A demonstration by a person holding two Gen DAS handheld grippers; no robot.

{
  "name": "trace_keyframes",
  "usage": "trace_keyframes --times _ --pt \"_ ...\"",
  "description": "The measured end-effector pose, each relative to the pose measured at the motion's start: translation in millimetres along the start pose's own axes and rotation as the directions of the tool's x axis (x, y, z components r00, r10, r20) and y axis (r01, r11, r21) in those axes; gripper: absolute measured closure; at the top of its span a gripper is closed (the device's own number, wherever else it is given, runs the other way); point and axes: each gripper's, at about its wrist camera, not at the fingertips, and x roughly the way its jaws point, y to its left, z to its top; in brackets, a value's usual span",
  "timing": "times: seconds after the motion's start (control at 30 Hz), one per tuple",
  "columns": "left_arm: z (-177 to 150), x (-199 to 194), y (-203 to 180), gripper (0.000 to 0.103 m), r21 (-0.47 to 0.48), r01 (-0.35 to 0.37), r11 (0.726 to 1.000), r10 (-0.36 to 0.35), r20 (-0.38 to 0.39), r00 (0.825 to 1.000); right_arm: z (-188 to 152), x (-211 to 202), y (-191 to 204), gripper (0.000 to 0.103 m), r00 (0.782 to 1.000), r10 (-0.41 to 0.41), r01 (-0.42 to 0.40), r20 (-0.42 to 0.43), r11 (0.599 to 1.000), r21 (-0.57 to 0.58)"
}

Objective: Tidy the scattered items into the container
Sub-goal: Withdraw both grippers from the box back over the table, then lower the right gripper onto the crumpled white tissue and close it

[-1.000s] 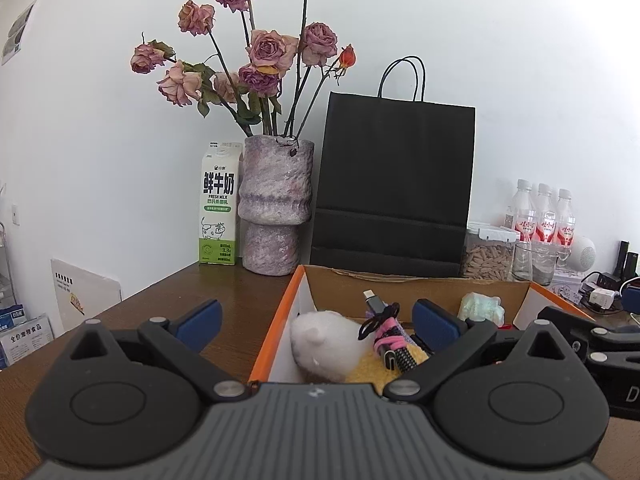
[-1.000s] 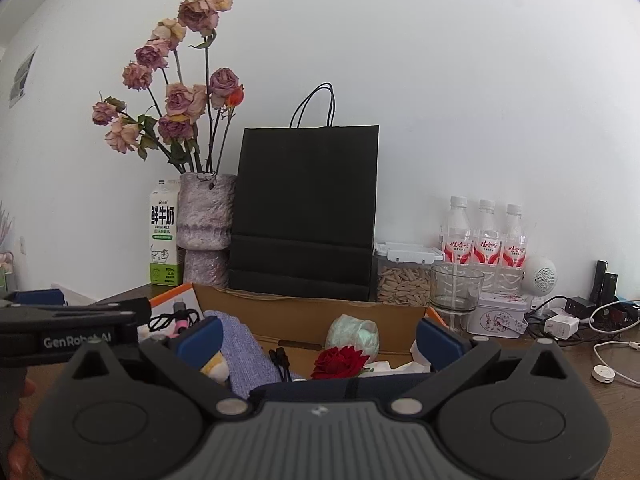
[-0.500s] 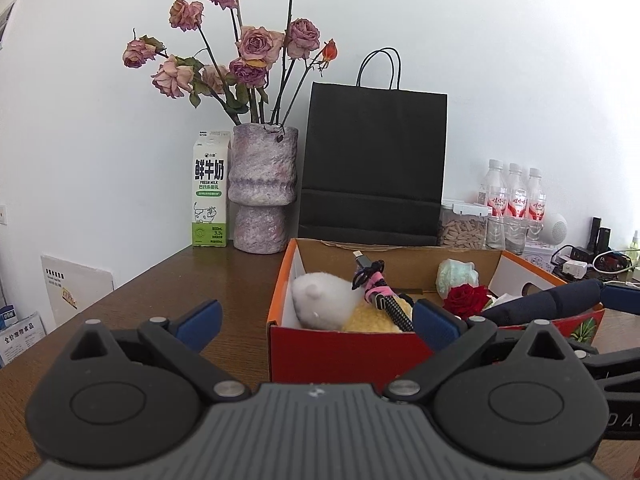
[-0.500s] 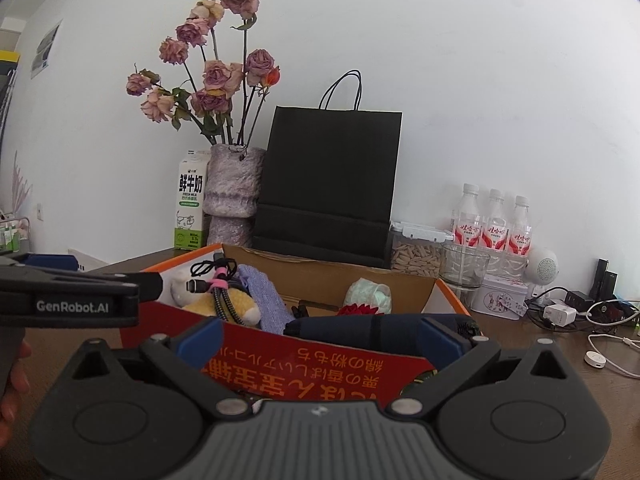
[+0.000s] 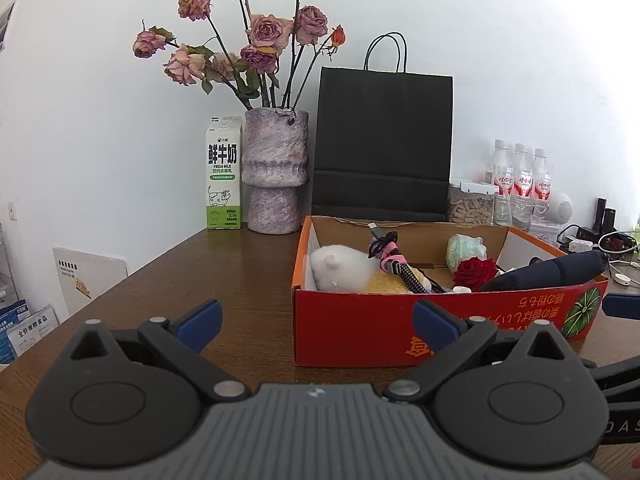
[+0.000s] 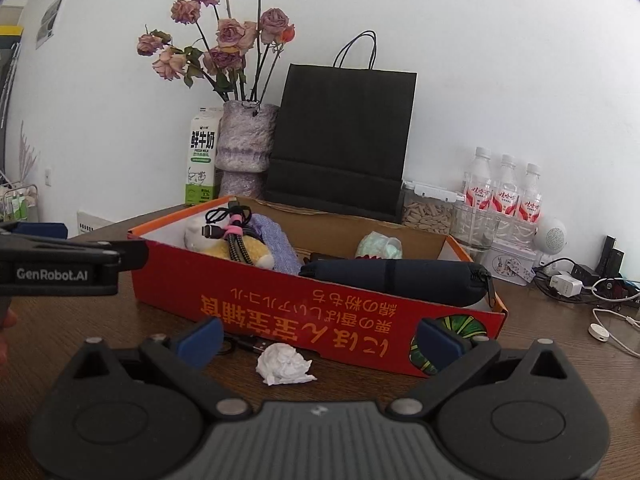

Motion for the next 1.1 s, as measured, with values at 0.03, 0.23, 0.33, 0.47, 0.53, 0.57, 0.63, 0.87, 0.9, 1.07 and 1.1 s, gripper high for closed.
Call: trace_keyframes --times 0.03,0.23,0.33,0.47,0.53,0.57,0.63,0.87,0.9,1.07,1.1 --pt "0 -1 1 0.000 -0.006 0.007 1.000 -0.007 0.000 1.000 0 1 -1 0.000 1.000 -0.001 0.001 -0.010 1.000 0.005" --pt "-2 -1 3 0.000 -0.004 0.006 1.000 -0.006 -0.005 1.000 -1 8 -4 0.000 0.998 0.004 -0.003 -0.056 1.000 0.026" --pt "-2 0 3 0.000 -0.003 -0.017 1.000 0.017 -0.013 1.000 -1 12 -6 0.000 0.997 -0.001 0.004 -0.080 0.999 0.041" --pt "-1 2 8 0.000 -0.025 -0.030 0.999 0.030 -0.026 0.999 -2 18 -13 0.000 0.993 0.008 0.001 -0.116 0.997 0.080" --pt "-1 4 10 0.000 -0.031 -0.039 0.999 0.037 -0.039 0.999 -2 22 -15 0.001 0.990 0.017 -0.004 -0.141 0.995 0.096" --pt "-1 4 10 0.000 -0.033 -0.036 0.999 0.035 -0.044 0.998 -3 25 -16 0.004 0.988 0.026 -0.010 -0.154 0.995 0.102" --pt "-1 5 11 0.000 -0.034 -0.034 0.999 0.032 -0.050 0.998 -3 29 -17 0.008 0.985 0.041 -0.021 -0.171 0.993 0.114" --pt "-2 6 11 0.000 -0.027 -0.038 0.999 0.036 -0.065 0.997 3 53 -9 0.028 0.968 0.114 -0.088 -0.223 0.989 0.120" --pt "-2 6 10 0.000 -0.026 -0.038 0.999 0.036 -0.067 0.997 3 58 -9 0.038 0.962 0.131 -0.102 -0.240 0.986 0.129" --pt "-2 8 10 0.000 -0.028 -0.032 0.999 0.030 -0.076 0.997 1 61 -12 0.064 0.953 0.173 -0.136 -0.251 0.978 0.157" --pt "-2 8 10 0.000 -0.027 -0.034 0.999 0.031 -0.079 0.996 0 61 -12 0.075 0.952 0.177 -0.141 -0.248 0.978 0.155"
